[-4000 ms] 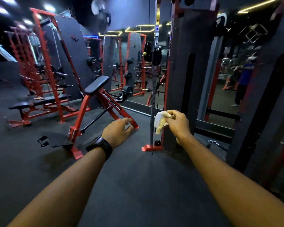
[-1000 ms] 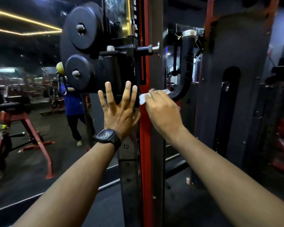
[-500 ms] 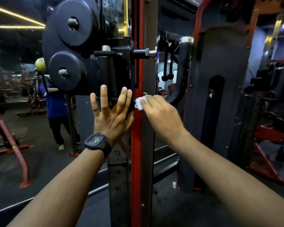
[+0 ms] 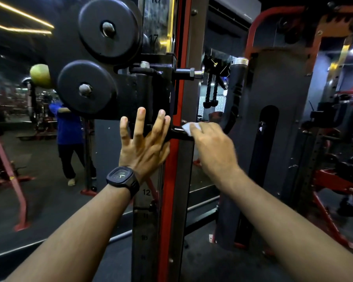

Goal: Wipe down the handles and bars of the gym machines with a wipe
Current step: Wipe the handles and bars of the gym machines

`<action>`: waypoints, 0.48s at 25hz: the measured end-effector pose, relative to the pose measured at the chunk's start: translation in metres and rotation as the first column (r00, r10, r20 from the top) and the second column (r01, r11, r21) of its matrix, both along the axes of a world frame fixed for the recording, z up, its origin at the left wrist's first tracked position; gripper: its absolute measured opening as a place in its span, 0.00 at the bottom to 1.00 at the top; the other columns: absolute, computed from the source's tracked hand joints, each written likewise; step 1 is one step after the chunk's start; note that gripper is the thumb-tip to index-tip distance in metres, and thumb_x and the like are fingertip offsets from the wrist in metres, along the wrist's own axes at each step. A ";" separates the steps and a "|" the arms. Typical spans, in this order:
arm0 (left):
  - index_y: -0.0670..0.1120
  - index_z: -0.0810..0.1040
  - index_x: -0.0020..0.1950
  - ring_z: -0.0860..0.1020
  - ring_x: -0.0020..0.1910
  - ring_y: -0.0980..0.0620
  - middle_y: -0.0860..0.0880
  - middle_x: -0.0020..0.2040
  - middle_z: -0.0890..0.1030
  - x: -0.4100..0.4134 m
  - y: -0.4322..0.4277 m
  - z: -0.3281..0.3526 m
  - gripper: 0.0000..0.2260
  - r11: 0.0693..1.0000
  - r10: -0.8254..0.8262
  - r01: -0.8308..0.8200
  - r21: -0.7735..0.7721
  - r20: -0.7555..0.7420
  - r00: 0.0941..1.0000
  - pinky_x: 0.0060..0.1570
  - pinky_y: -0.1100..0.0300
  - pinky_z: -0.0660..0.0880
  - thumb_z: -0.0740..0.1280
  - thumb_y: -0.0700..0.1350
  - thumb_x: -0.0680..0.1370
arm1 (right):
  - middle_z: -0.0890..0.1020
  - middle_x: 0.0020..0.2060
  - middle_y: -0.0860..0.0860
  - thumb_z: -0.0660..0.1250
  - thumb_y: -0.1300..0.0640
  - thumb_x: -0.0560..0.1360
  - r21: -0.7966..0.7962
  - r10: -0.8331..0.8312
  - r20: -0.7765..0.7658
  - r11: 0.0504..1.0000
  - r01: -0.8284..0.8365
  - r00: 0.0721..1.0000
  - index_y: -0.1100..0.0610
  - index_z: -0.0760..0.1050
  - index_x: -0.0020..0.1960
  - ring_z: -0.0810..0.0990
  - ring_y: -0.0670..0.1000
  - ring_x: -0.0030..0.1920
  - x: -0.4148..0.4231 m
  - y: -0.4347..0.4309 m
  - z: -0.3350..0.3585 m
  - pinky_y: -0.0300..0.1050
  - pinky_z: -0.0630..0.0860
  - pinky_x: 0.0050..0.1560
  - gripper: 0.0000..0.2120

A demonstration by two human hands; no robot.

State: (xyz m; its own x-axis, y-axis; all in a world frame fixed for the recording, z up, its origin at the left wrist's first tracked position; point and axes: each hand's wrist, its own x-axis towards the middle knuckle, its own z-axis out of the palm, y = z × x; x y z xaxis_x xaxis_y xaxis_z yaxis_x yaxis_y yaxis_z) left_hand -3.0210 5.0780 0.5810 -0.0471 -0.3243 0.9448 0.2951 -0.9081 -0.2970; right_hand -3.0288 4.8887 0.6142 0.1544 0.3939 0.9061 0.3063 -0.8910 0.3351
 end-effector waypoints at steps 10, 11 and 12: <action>0.49 0.70 0.73 0.54 0.73 0.34 0.51 0.75 0.65 -0.003 -0.002 0.003 0.24 0.997 -0.070 0.070 -0.033 -0.007 0.998 0.67 0.33 0.58 0.60 0.58 0.79 | 0.80 0.46 0.55 0.65 0.66 0.75 -0.186 0.087 0.110 0.980 -0.066 0.990 0.60 0.79 0.53 0.78 0.55 0.44 0.007 -0.017 -0.006 0.45 0.76 0.46 0.08; 0.49 0.71 0.73 0.56 0.72 0.34 0.51 0.75 0.66 -0.003 0.000 0.003 0.24 0.997 -0.081 0.081 -0.016 -0.010 0.997 0.66 0.33 0.60 0.60 0.58 0.80 | 0.80 0.45 0.56 0.66 0.67 0.74 -0.226 0.112 0.106 0.970 -0.086 0.988 0.61 0.79 0.52 0.77 0.56 0.44 0.008 -0.029 -0.003 0.47 0.76 0.44 0.08; 0.49 0.71 0.72 0.57 0.72 0.34 0.52 0.75 0.66 -0.003 0.002 0.002 0.23 0.996 -0.087 0.087 -0.003 -0.011 0.996 0.66 0.33 0.61 0.60 0.58 0.80 | 0.80 0.45 0.56 0.65 0.68 0.73 -0.251 0.135 0.113 0.963 -0.104 0.984 0.61 0.79 0.51 0.77 0.57 0.44 0.009 -0.043 0.001 0.48 0.77 0.44 0.08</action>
State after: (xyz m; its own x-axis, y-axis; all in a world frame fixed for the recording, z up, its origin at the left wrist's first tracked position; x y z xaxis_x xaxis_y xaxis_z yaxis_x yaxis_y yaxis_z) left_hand -3.0243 5.0795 0.5832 -0.0644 -0.3167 0.9463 0.2119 -0.9310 -0.2971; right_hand -3.0194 4.8456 0.6152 -0.0179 0.6129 0.7900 0.3463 -0.7374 0.5800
